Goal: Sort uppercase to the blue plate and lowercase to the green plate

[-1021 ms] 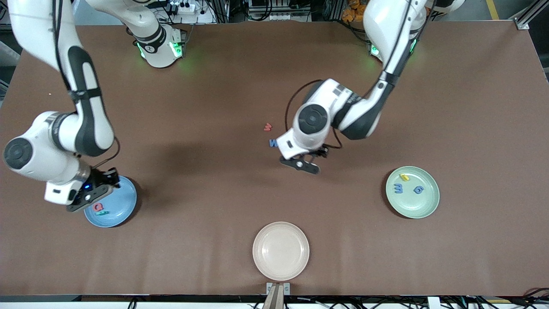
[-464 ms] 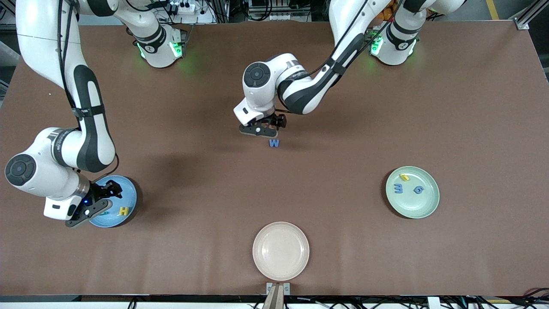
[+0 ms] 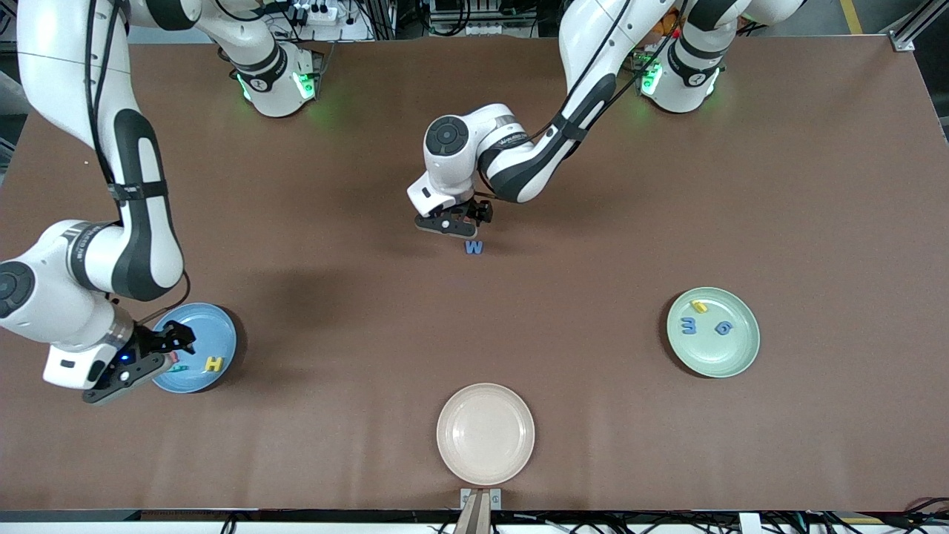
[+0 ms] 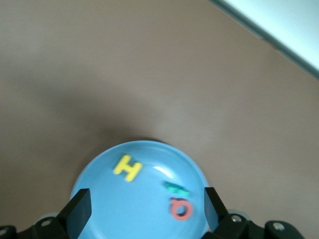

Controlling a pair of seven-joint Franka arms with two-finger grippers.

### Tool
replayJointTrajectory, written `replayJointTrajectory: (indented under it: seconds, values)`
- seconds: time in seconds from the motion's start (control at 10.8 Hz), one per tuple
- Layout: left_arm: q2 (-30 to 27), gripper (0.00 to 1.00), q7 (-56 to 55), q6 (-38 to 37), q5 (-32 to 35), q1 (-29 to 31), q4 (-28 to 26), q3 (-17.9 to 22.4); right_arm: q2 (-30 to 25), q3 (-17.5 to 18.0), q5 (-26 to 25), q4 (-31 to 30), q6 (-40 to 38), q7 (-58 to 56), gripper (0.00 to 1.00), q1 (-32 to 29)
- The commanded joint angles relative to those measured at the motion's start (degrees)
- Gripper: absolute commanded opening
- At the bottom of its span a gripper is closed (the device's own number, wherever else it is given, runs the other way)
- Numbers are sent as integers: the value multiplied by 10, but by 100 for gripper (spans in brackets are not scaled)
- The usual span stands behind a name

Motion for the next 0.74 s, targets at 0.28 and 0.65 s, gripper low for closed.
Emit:
replayJointTrajectory:
  seconds: [0.28,0.65]
  values:
    - [13,94,-13,61,30,2,-30,-7,-3,6,11,14,-15,92,100,8]
    - [23,75,-4,67,47,3,-29,-7,-1,20,10,23,-28,362,100,43]
